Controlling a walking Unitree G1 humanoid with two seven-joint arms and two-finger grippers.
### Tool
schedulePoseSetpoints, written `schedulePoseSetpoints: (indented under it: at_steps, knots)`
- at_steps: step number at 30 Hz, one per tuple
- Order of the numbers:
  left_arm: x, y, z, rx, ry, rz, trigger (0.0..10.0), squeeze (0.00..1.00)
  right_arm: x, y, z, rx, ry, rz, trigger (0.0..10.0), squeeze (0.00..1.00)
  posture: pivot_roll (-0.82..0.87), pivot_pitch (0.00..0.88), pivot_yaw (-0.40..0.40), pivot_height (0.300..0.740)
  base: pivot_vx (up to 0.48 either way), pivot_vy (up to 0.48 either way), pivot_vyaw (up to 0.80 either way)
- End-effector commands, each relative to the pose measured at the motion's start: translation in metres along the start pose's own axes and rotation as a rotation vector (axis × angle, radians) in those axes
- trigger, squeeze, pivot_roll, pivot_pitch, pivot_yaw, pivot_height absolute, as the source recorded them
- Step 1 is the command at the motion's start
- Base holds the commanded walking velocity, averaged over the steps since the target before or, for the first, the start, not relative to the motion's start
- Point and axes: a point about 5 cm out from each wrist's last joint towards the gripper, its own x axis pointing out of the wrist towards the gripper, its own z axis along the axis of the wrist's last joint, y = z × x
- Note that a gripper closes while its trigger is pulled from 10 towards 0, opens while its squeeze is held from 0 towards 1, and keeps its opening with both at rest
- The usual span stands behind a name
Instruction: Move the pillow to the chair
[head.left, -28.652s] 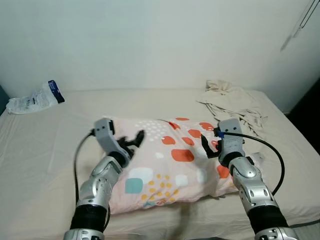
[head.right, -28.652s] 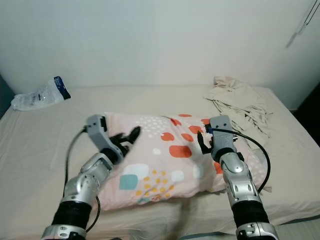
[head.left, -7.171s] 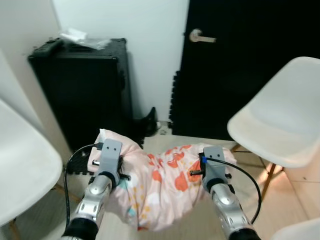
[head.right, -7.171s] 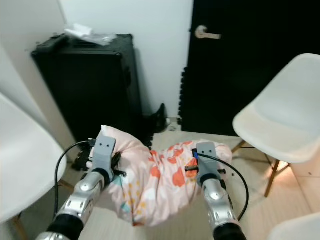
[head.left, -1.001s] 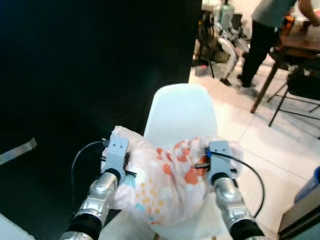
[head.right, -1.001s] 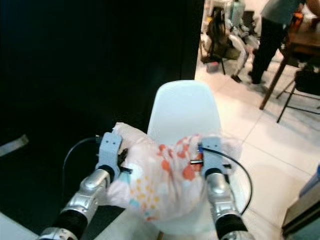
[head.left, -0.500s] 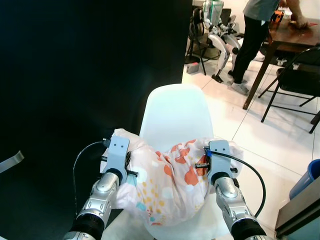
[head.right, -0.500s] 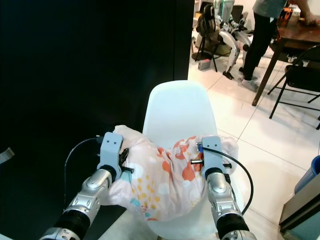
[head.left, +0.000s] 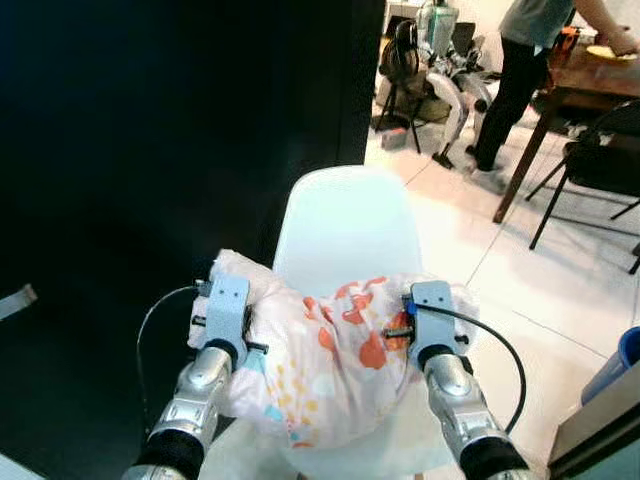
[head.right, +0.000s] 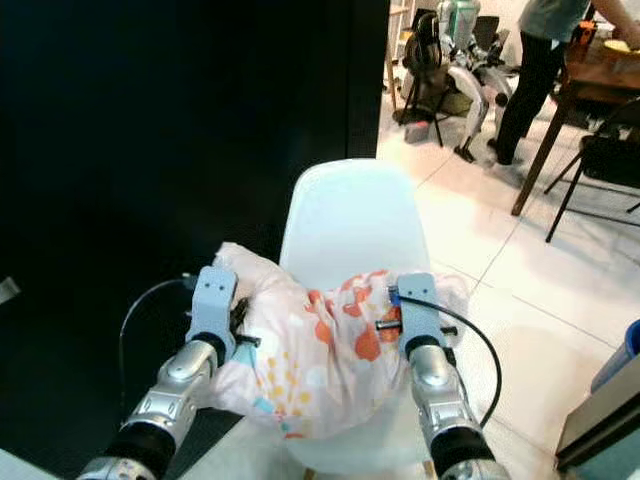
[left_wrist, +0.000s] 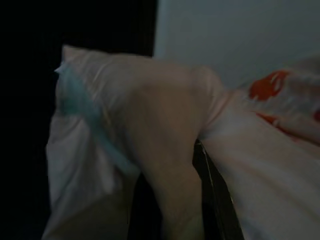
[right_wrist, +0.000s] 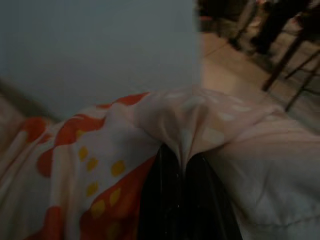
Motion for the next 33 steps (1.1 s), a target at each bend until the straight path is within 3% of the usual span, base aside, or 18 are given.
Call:
schedulePoseSetpoints:
  at_steps: [1,5,9,16,27,33]
  knots:
    - [0.0021,0.0001,0.0106,0.013,-0.053,-0.003,10.0,0.0,0.0035,0.0056,0.0118,0.0,-0.051,0.018,10.0,0.0,-0.02,0.03,0.0,0.74,0.0,-0.382,0.0]
    - [0.002,0.0005,0.0104,0.016,-0.049,-0.002,10.0,0.0,0.0033,0.0061,0.0117,-0.001,-0.051,0.019,10.0,0.0,-0.02,0.03,0.0,0.74,0.0,-0.37,0.0]
    - [0.0023,0.0009,0.0091,-0.045,-0.034,-0.002,10.0,0.0,0.0035,0.0066,0.0117,0.002,-0.05,0.02,10.0,0.0,-0.02,0.031,0.0,0.74,0.0,0.239,0.0]
    - [0.0016,0.0038,0.0108,-0.037,-0.05,0.012,10.0,0.0,0.0042,0.008,0.0121,0.006,-0.049,0.024,10.0,0.0,-0.02,0.031,-0.001,0.74,0.0,0.463,0.0]
    - [0.0025,0.0078,0.0106,-0.017,-0.045,0.036,10.0,0.0,0.004,0.0092,0.0124,0.01,-0.053,0.025,10.0,0.0,-0.02,0.03,0.001,0.74,0.0,0.0,0.0]
    - [0.0068,0.002,0.0104,0.009,-0.028,-0.004,10.0,0.0,0.008,0.0034,0.0172,-0.002,-0.063,0.014,10.0,0.0,-0.02,0.029,-0.002,0.74,0.0,0.0,0.0]
